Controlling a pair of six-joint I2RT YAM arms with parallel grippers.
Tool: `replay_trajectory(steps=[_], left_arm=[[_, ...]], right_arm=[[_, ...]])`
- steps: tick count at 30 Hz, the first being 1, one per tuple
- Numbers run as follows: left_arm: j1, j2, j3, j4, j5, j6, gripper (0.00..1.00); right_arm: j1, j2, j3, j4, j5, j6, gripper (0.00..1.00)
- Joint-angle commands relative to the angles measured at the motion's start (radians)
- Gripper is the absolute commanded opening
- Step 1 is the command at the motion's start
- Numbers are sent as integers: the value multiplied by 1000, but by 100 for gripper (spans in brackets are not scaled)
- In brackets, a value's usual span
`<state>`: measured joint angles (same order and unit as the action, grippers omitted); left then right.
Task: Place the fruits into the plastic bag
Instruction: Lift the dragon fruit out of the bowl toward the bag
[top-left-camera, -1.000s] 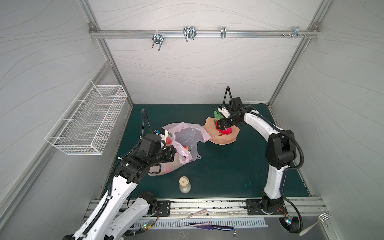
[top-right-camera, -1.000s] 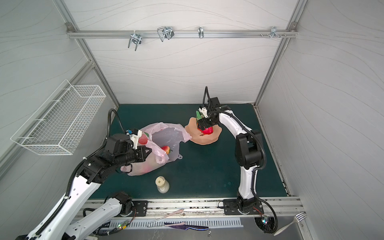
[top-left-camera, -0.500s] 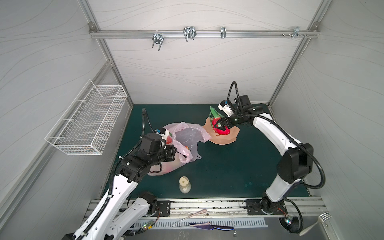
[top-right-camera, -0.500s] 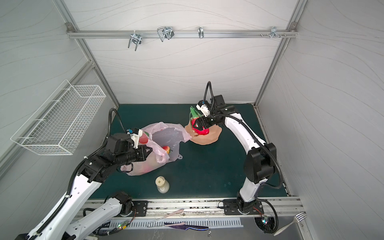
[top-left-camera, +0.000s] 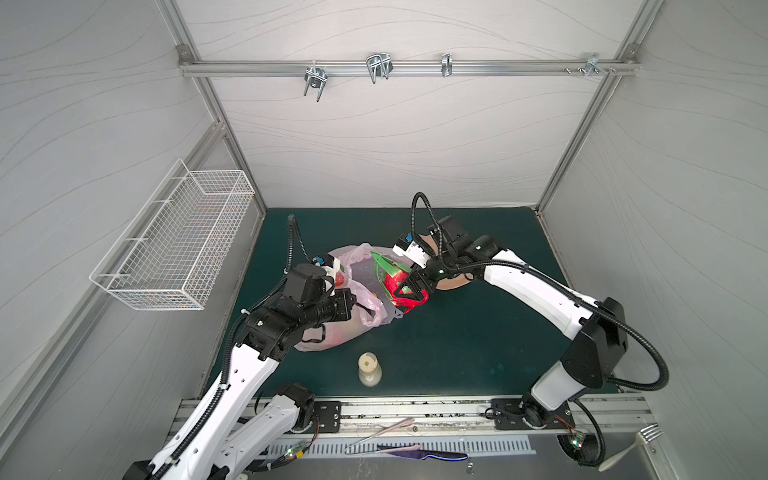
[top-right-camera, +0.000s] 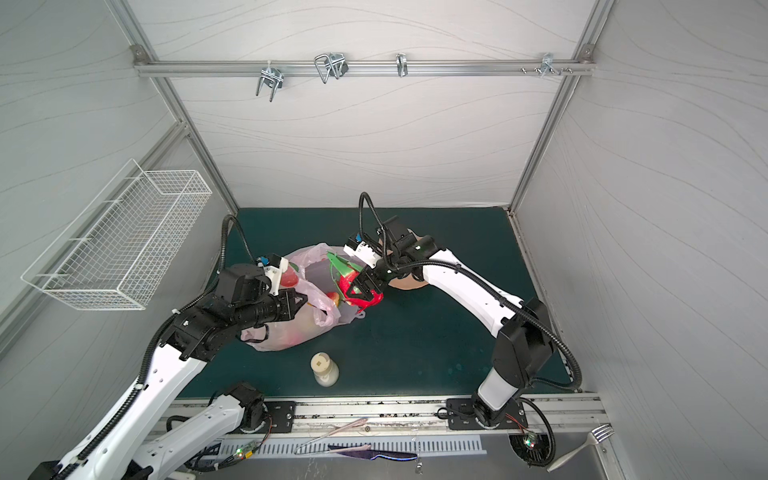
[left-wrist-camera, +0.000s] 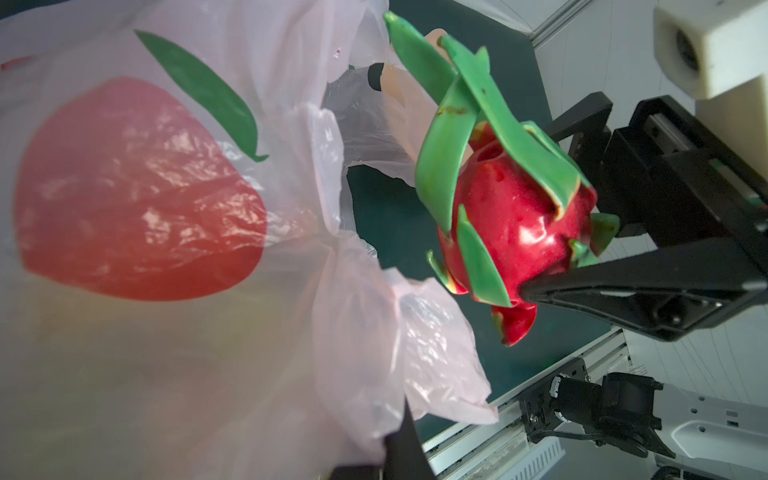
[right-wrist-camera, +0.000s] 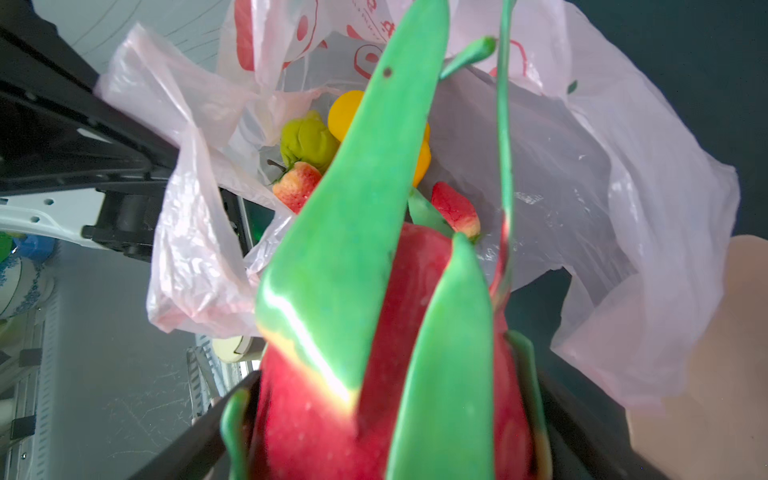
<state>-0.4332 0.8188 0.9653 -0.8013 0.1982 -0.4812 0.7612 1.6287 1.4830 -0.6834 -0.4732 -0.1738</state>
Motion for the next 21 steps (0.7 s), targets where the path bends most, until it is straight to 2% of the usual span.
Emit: replay_trajectory(steps=[1,21], left_arm=[[1,-4,26,38,0,10,0],[1,15,62,31,10,60,0]], right_arm=[[29,32,32,39,-2,-39,0],[98,236,104,-5,132,-144,0]])
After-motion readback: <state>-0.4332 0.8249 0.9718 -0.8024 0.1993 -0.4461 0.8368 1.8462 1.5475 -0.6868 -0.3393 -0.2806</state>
